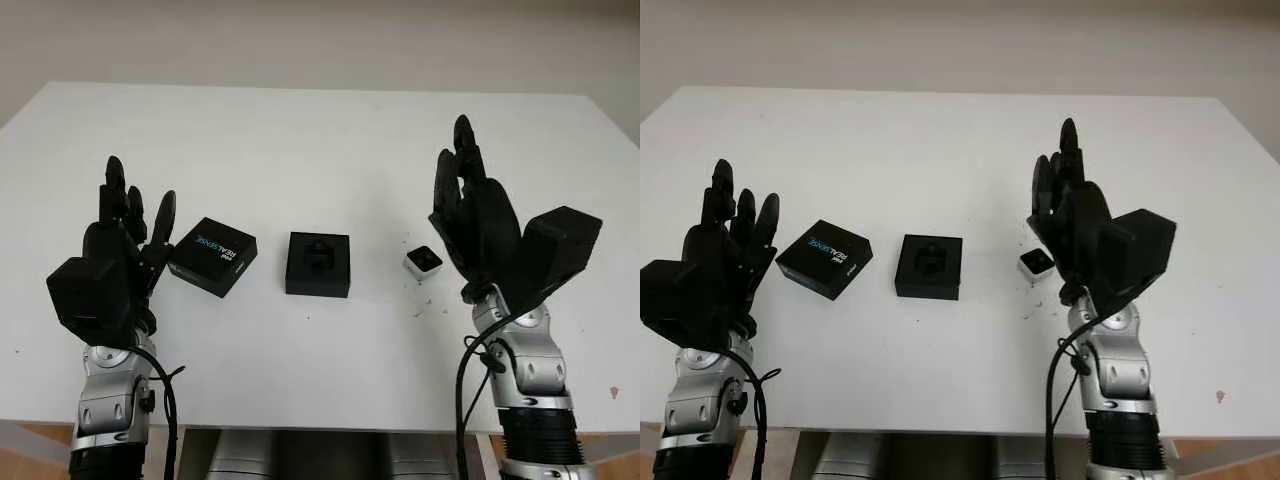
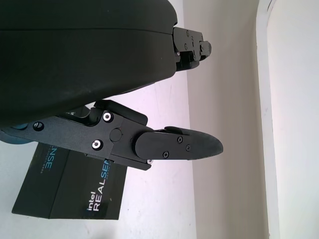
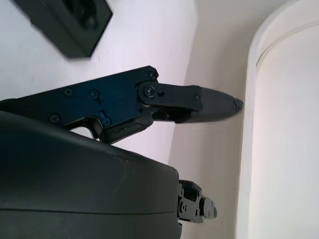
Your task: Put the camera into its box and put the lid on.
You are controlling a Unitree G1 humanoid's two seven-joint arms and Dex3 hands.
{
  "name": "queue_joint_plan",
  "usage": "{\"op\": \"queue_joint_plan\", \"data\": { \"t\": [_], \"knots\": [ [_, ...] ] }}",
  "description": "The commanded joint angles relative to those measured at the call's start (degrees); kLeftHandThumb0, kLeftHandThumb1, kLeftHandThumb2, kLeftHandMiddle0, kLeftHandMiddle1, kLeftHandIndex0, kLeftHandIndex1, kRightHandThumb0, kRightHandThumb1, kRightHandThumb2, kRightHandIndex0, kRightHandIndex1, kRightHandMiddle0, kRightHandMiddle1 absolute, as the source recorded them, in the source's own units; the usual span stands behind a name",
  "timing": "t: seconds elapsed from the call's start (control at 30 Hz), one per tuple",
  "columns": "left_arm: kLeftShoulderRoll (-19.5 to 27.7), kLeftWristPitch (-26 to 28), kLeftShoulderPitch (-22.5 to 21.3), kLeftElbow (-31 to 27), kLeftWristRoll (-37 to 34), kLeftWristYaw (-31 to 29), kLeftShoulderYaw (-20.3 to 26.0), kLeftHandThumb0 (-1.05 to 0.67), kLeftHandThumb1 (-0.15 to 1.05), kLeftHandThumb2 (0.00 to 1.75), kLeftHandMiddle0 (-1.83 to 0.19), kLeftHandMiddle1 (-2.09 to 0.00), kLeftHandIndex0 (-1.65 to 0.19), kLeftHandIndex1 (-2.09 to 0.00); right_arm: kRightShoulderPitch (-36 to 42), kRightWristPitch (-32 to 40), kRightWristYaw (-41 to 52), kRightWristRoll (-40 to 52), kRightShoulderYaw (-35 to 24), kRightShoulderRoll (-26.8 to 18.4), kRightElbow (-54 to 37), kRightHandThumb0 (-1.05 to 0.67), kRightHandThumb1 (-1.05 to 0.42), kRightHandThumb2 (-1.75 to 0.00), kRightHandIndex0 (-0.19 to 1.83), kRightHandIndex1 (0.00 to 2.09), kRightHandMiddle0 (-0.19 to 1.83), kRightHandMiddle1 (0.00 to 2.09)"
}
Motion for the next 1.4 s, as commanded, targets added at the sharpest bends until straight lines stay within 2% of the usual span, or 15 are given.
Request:
{"op": "queue_joint_plan", "data": {
  "t": [0.0, 0.2, 0.3, 0.43, 0.53, 0.7, 0.83, 0.97, 1.2, 1.37],
  "knots": [
    [0.23, -0.41, -0.19, -0.98, -0.26, -0.17, 0.32, -0.59, 1.05, 0.30, -0.05, -0.06, 0.00, -0.06, -2.93, 0.13, 2.04, -0.46, -0.86, -4.07, 1.37, -0.49, -0.97, -0.08, 0.12, 0.15, 0.13, 0.19],
    [0.19, -0.41, -0.52, -0.89, -0.42, -0.14, 0.22, -0.58, 1.05, 0.30, -0.05, -0.06, 0.00, -0.06, -5.90, -0.77, 9.22, -5.00, 0.10, -15.74, 4.27, -0.39, -0.83, -0.04, 0.27, 0.19, 0.27, 0.23],
    [0.19, -0.63, -0.80, -0.68, -0.61, -0.44, 0.16, -0.56, 1.05, 0.30, -0.04, -0.05, 0.01, -0.06, -7.04, -4.15, 11.16, -9.51, 1.62, -20.84, 5.78, -0.32, -0.77, -0.04, 0.36, 0.20, 0.35, 0.21],
    [0.31, -0.24, -0.91, -0.81, -0.77, -0.84, 0.00, -0.56, 1.05, 0.30, -0.02, -0.05, 0.02, -0.05, -8.28, -10.50, 13.51, -12.54, 3.17, -24.51, 8.75, -0.26, -0.72, -0.04, 0.41, 0.19, 0.42, 0.20],
    [0.31, 0.22, -0.98, -1.12, -0.54, -0.79, -0.20, -0.56, 1.05, 0.30, -0.02, -0.05, 0.03, -0.05, -9.38, -15.95, 13.79, -16.10, 4.88, -26.94, 11.11, -0.31, -0.69, -0.04, 0.43, 0.17, 0.48, 0.18],
    [0.28, 0.09, -0.93, -1.62, -0.91, -0.96, 0.01, -0.55, 1.05, 0.31, -0.03, -0.05, 0.02, -0.05, -10.82, -18.02, 14.40, -21.08, 7.47, -29.22, 11.50, -0.37, -0.69, -0.05, 0.43, 0.14, 0.51, 0.15],
    [0.18, 1.29, -0.37, -2.81, -1.26, -0.73, 0.48, -0.57, 1.05, 0.29, -0.03, -0.05, 0.01, -0.06, -9.88, -15.24, 16.38, -26.28, 10.30, -30.78, 7.51, -0.36, -0.72, -0.06, 0.44, 0.12, 0.53, 0.10],
    [0.15, 2.18, 0.14, -3.73, -0.75, -0.32, 0.56, -0.54, 1.05, 0.29, -0.04, -0.06, 0.00, -0.06, -7.60, -14.26, 18.43, -28.11, 11.72, -30.72, 3.78, -0.27, -0.75, -0.07, 0.43, 0.09, 0.51, 0.06],
    [0.33, 2.46, 0.30, -4.32, -0.14, -0.68, 0.42, -0.48, 1.05, 0.31, -0.04, -0.05, 0.00, -0.06, -6.92, -15.24, 20.09, -29.99, 14.52, -30.29, 3.61, -0.20, -0.78, -0.06, 0.43, 0.08, 0.49, 0.05],
    [0.24, 3.47, 0.39, -4.95, 0.52, -0.12, 0.14, -0.46, 1.05, 0.30, -0.04, -0.05, 0.00, -0.06, -7.97, -16.29, 21.67, -31.44, 16.43, -30.55, 4.44, -0.24, -0.80, -0.06, 0.43, 0.08, 0.49, 0.05]
  ]
}}
